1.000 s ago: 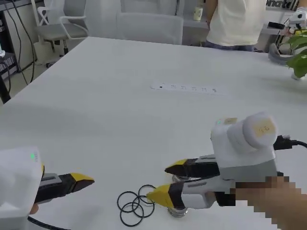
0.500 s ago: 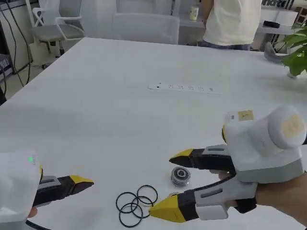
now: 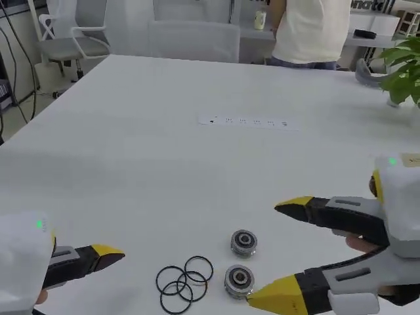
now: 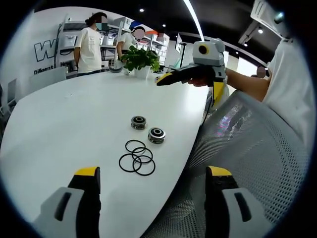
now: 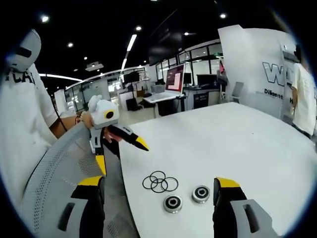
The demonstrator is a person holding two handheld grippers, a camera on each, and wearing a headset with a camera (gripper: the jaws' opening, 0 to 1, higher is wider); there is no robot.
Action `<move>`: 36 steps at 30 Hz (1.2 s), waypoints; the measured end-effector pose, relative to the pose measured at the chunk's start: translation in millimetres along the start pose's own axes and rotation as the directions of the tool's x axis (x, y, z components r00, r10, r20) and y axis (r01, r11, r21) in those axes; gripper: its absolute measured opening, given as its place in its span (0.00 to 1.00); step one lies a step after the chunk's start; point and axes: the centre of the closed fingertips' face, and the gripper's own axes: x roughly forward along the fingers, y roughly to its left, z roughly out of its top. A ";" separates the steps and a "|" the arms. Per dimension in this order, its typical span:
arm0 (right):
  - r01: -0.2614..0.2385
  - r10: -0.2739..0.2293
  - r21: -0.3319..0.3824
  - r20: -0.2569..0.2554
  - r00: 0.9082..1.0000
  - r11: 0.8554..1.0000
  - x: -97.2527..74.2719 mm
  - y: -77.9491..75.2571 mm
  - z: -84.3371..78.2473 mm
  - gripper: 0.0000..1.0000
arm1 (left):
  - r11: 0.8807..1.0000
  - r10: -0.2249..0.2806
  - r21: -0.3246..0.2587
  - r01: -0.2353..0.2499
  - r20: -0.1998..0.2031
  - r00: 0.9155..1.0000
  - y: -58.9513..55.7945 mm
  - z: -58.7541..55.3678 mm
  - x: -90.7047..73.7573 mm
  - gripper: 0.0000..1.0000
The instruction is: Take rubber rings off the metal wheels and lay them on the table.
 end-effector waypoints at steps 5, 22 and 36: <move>0.037 -0.037 0.018 0.016 0.999 0.999 -13.5 -6.2 -6.0 0.97 | 1.000 0.006 0.003 -0.006 -0.005 1.000 1.3 -1.0 -0.6 0.87; 0.182 -0.194 0.123 0.094 0.976 0.976 -52.4 -25.6 -23.4 0.99 | 0.999 0.054 -0.006 -0.054 0.011 0.998 11.2 2.8 -8.4 0.91; 0.290 -0.317 0.216 0.103 0.943 0.932 -72.0 -40.7 -51.2 0.99 | 0.991 0.130 -0.044 -0.129 0.014 0.991 28.7 -7.5 -29.2 0.91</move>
